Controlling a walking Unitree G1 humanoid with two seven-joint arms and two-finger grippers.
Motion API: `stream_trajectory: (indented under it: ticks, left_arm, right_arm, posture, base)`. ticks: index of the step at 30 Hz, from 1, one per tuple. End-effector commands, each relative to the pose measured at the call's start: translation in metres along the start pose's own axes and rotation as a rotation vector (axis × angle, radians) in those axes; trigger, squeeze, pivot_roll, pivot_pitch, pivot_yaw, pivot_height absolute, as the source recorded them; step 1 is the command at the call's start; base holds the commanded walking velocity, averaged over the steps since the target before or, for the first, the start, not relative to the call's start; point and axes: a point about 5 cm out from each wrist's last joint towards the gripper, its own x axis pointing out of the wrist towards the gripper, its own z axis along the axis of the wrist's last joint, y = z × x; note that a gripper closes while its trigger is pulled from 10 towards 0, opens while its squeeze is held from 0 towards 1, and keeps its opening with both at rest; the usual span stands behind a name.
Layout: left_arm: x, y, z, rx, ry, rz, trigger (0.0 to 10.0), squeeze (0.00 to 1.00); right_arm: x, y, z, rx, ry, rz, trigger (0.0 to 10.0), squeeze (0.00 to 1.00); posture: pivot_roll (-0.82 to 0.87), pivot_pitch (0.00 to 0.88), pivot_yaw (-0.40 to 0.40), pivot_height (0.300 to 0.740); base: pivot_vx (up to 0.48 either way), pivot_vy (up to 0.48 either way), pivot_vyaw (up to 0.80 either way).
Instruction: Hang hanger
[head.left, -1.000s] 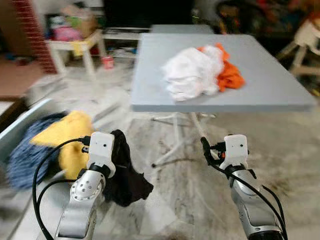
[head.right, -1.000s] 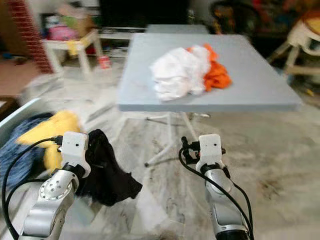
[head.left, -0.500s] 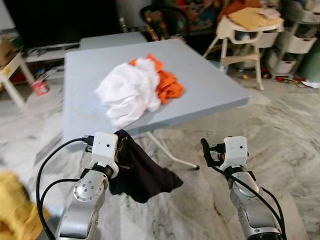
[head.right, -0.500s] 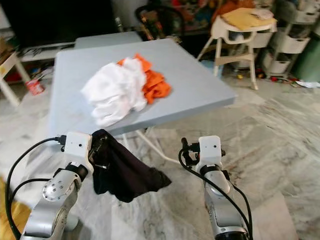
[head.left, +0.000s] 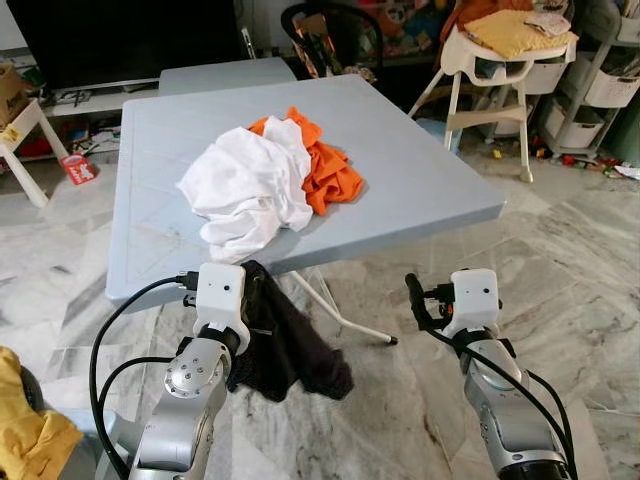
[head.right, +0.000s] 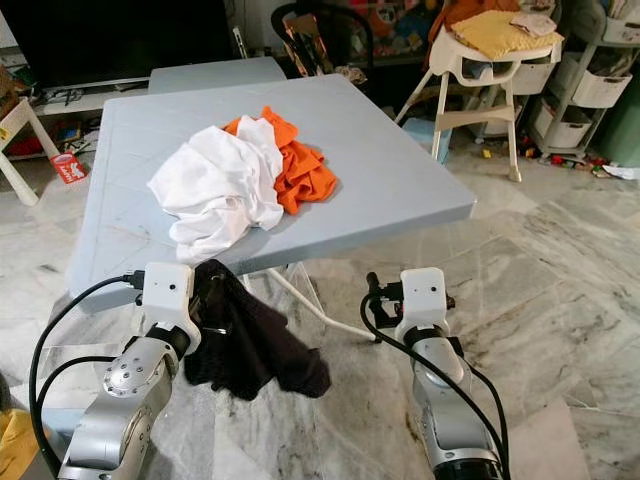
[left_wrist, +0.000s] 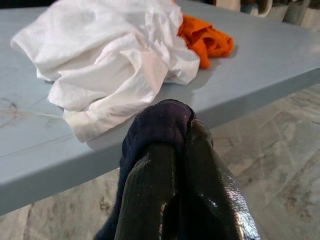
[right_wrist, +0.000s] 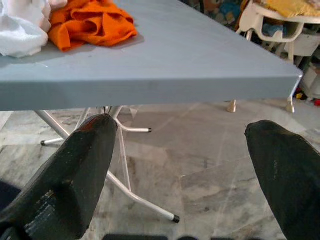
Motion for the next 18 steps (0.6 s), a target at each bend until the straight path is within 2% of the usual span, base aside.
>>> stream_trajectory:
  ticks: [1,5,16,18]
  left_arm:
    - [0.0000,0.0007,0.0078,-0.011,-0.040,-0.006,10.0,0.00]
    - [0.0023,0.0032,0.0074,-0.031,-0.025,0.025,10.0,0.00]
    - [0.0039,0.0008,0.0060,-0.068,-0.005,0.012,10.0,0.00]
    - [0.0037,0.0007,0.0060,-0.068,-0.005,0.011,10.0,0.00]
  right_arm:
    - [0.0029,-0.0011,0.0026,0.001,-0.002,0.003,10.0,0.00]
    - [0.0027,-0.0016,0.0020,0.002,0.002,0.002,10.0,0.00]
    - [0.0022,-0.0015,0.0008,0.001,0.005,0.001,10.0,0.00]
    - [0.0021,-0.0012,0.0007,0.001,0.005,0.002,10.0,0.00]
  posture:
    - [0.00,0.000,0.015,0.740]
    - [0.00,0.000,0.016,0.740]
    - [0.00,0.000,0.019,0.740]
    - [0.00,0.000,0.018,0.740]
  base:
    - [0.000,0.000,0.00]
    - [0.000,0.000,-0.50]
    - [0.000,0.000,-0.80]
    - [0.000,0.347,-0.80]
